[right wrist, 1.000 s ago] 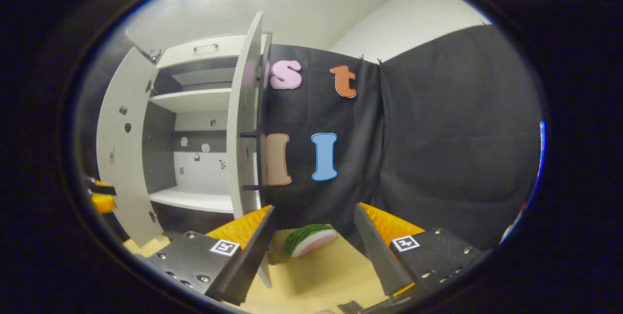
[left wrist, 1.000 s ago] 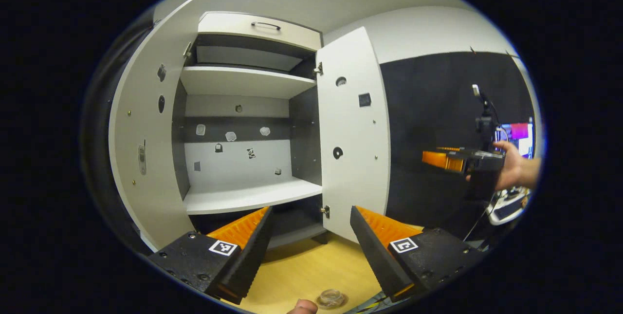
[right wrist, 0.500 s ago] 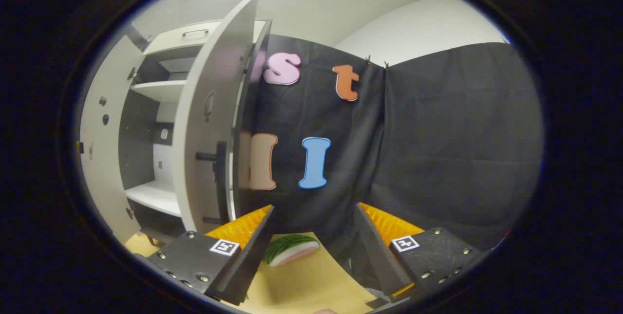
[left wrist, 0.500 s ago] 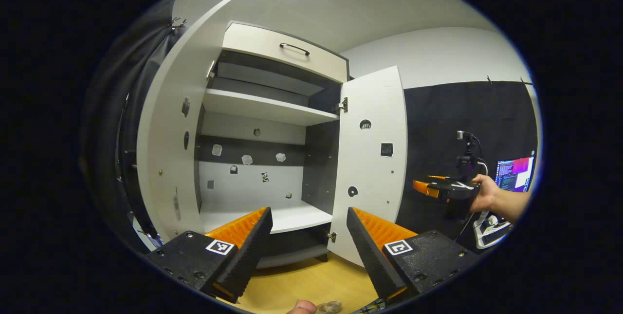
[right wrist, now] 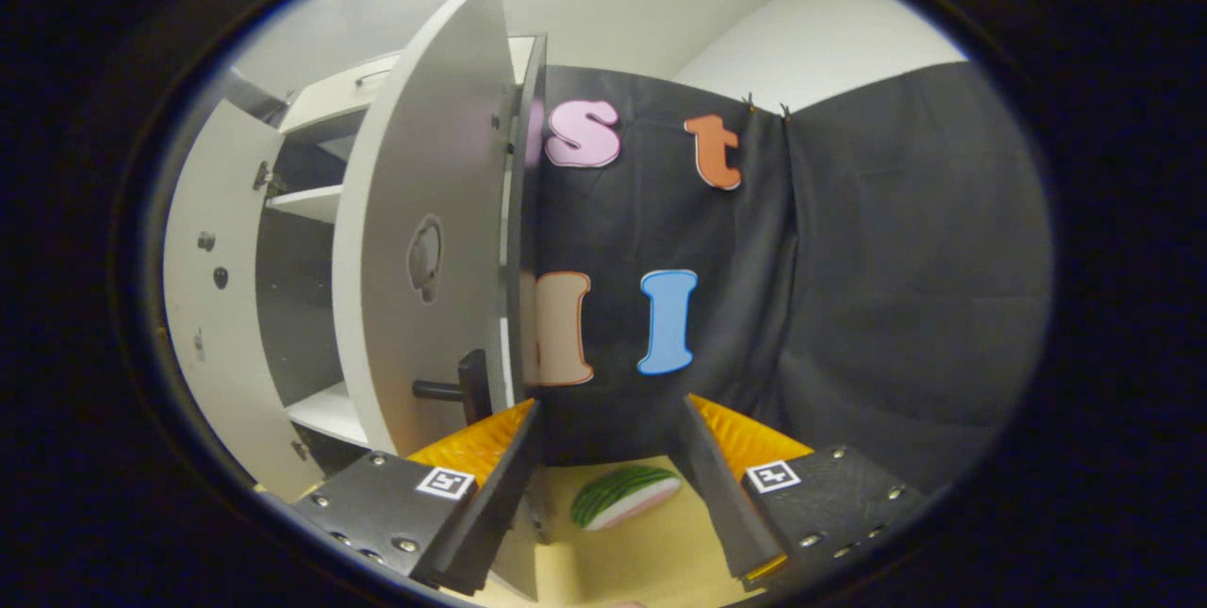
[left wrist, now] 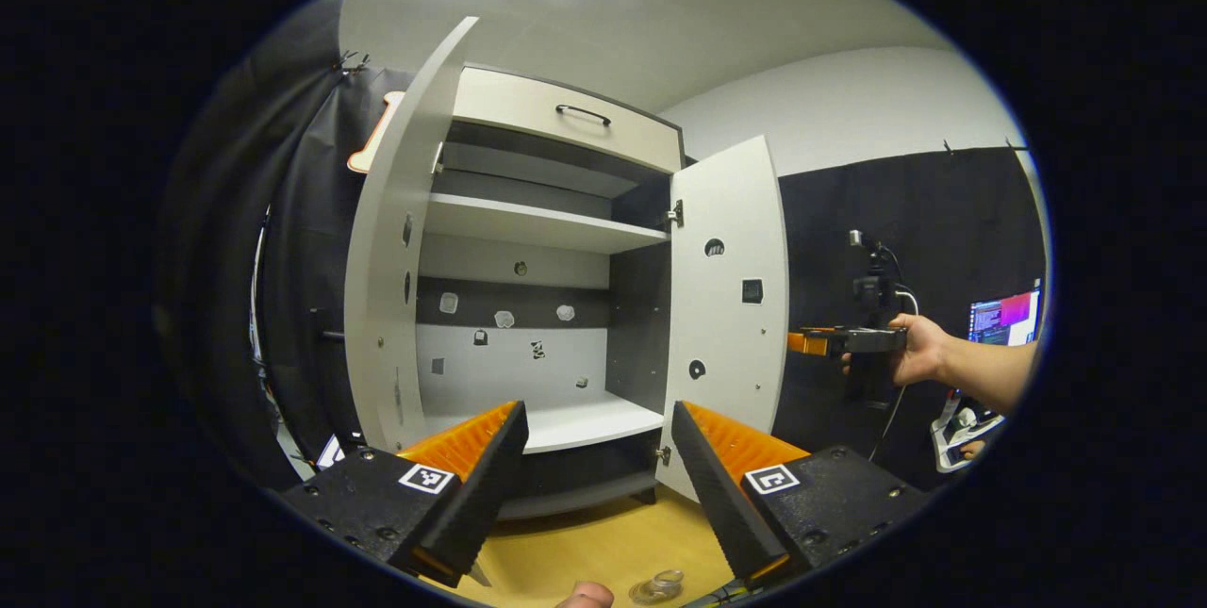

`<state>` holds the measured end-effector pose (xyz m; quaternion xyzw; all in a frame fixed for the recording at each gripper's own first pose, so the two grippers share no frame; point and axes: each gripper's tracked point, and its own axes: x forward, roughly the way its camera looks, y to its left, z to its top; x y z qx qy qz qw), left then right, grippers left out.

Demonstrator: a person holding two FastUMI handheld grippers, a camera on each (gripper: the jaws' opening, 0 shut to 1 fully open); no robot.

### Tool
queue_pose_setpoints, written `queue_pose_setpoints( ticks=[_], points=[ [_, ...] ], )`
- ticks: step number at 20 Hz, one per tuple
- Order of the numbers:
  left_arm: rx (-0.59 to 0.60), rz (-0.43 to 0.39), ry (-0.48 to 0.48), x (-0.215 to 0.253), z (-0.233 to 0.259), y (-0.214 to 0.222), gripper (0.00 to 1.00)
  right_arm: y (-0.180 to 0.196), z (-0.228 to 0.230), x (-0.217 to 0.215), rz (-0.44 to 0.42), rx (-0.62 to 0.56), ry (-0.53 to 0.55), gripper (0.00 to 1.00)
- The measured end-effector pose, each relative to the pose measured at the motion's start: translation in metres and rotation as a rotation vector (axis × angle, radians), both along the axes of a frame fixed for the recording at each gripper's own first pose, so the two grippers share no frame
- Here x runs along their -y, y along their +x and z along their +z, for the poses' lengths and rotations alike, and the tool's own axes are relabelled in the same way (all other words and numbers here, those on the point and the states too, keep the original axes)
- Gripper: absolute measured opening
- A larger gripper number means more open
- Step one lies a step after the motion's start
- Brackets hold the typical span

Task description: Grasp the bottle in the cabinet with the left hand and place it on the coaster, then close the right door with the right hand and the left door with the left hand.

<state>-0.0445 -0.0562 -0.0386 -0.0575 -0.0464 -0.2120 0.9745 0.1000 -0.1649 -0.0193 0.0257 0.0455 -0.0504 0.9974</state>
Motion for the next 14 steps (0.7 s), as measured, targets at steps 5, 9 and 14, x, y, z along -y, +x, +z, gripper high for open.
queue_pose_setpoints(
  ticks=[5, 9, 14],
  points=[
    [-0.033, 0.028, 0.008, -0.014, -0.009, -0.018, 0.96, -0.002, 0.001, -0.043, 0.056, 0.0, 0.001, 0.85],
    [-0.06, 0.093, 0.04, -0.038, -0.018, -0.026, 0.96, 0.002, 0.002, -0.068, 0.09, 0.012, -0.012, 0.9],
    [-0.094, 0.135, 0.056, -0.058, -0.027, -0.035, 0.96, 0.004, 0.001, -0.074, 0.101, 0.006, 0.0, 0.89]
  ],
)
